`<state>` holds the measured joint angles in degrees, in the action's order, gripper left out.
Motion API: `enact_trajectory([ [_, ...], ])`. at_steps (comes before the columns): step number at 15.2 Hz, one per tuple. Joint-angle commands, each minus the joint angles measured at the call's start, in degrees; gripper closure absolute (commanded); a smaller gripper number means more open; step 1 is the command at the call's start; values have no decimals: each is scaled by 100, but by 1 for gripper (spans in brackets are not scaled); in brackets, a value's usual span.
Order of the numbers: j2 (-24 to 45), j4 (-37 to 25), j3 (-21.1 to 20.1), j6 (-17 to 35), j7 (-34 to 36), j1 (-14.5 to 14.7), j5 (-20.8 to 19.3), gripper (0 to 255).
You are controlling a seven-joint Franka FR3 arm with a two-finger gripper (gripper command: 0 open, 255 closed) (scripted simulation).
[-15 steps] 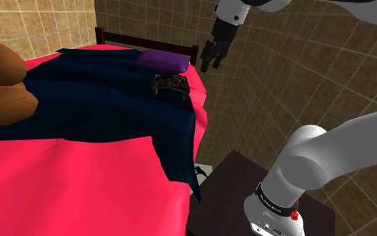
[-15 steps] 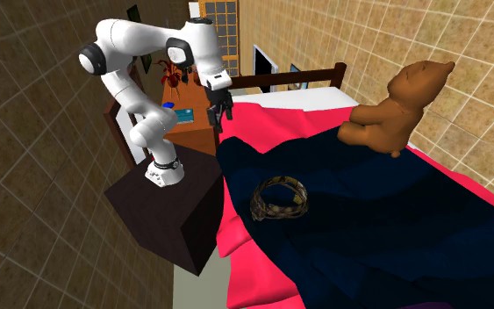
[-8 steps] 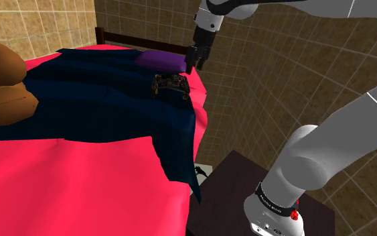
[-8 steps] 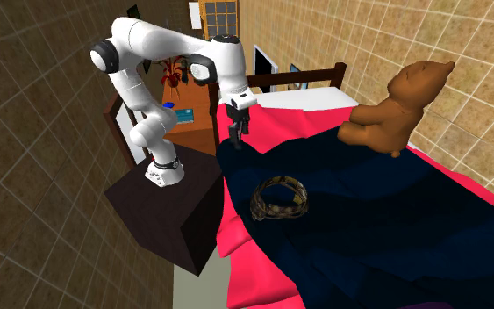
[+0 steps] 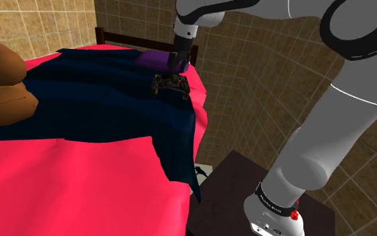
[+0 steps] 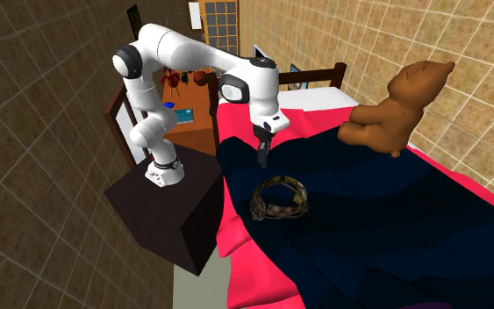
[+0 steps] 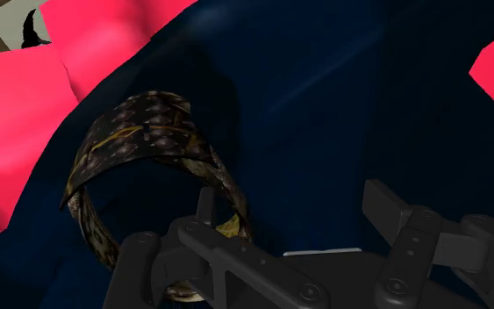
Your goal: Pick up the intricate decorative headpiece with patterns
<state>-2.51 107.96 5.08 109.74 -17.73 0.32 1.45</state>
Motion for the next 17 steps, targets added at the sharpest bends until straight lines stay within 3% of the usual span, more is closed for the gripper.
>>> enact_trajectory([
  [1, 531, -493, 14, -36, -141, -4, 46, 0],
  [7, 1854, -1846, -8, -240, -446, -53, 148, 0],
  [16, 1937, -1377, -15, 311, -467, -51, 163, 0],
  [17, 1935, -1374, -15, 311, -466, -51, 163, 255],
])
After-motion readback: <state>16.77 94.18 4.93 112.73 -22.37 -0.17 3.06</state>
